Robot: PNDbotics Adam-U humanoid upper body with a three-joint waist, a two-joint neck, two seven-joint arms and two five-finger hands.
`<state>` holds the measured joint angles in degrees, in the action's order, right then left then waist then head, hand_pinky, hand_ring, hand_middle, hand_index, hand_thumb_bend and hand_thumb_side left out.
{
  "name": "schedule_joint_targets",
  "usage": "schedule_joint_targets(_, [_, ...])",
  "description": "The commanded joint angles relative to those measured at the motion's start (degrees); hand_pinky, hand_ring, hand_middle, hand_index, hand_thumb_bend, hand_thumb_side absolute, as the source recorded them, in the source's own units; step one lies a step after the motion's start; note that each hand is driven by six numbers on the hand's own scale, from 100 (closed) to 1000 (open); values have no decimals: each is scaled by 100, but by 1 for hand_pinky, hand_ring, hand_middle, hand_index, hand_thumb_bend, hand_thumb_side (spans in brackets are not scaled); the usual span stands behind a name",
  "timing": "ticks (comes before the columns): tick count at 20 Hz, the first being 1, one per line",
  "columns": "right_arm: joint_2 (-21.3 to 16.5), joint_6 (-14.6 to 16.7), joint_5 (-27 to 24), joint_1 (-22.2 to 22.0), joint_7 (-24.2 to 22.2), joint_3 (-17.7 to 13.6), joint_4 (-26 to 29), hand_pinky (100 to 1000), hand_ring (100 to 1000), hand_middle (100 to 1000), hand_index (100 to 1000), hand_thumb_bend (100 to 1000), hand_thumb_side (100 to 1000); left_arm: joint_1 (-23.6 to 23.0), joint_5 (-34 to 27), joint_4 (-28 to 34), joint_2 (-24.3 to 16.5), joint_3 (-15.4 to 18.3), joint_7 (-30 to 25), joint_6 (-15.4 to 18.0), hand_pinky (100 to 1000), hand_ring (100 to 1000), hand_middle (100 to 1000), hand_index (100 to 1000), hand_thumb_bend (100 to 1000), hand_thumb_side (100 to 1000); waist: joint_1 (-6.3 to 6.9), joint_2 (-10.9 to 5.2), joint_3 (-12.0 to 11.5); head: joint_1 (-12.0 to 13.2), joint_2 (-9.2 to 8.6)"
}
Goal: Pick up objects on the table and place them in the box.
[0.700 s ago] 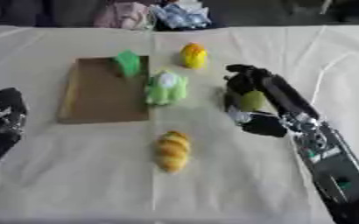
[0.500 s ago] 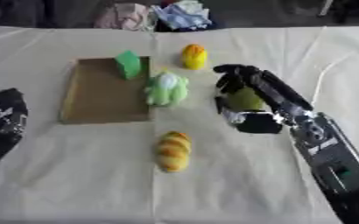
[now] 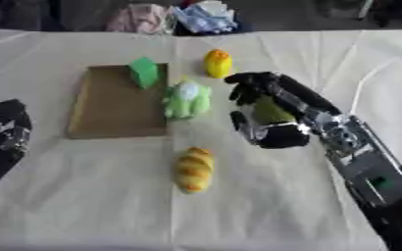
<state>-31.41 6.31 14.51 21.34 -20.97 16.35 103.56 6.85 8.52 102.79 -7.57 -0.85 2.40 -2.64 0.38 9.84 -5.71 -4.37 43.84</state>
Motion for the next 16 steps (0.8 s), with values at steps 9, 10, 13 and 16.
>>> schedule_joint_targets(9, [-327, 280, 472, 649, -925, 546, -279, 733, 725, 727, 927, 100, 270, 22, -13, 70, -95, -27, -45, 17, 731, 840, 738, 800, 174, 333, -92, -177, -55, -51, 27])
schedule_joint_targets(10, [-344, 331, 555, 695, -1002, 588, -311, 736, 728, 730, 928, 100, 271, 23, -12, 70, -96, -29, -48, 18, 731, 840, 738, 800, 174, 332, -94, -176, -61, -56, 27])
schedule_joint_targets(13, [-412, 482, 735, 816, -1229, 710, -398, 750, 743, 747, 933, 100, 280, 25, -11, 69, -101, -30, -50, 17, 732, 840, 738, 800, 173, 333, -99, -174, -79, -63, 27])
schedule_joint_targets(16, [-496, 631, 863, 935, -1476, 848, -462, 763, 754, 761, 939, 100, 295, 31, -14, 69, -103, -40, -58, 17, 732, 840, 738, 800, 171, 333, -104, -172, -93, -70, 27])
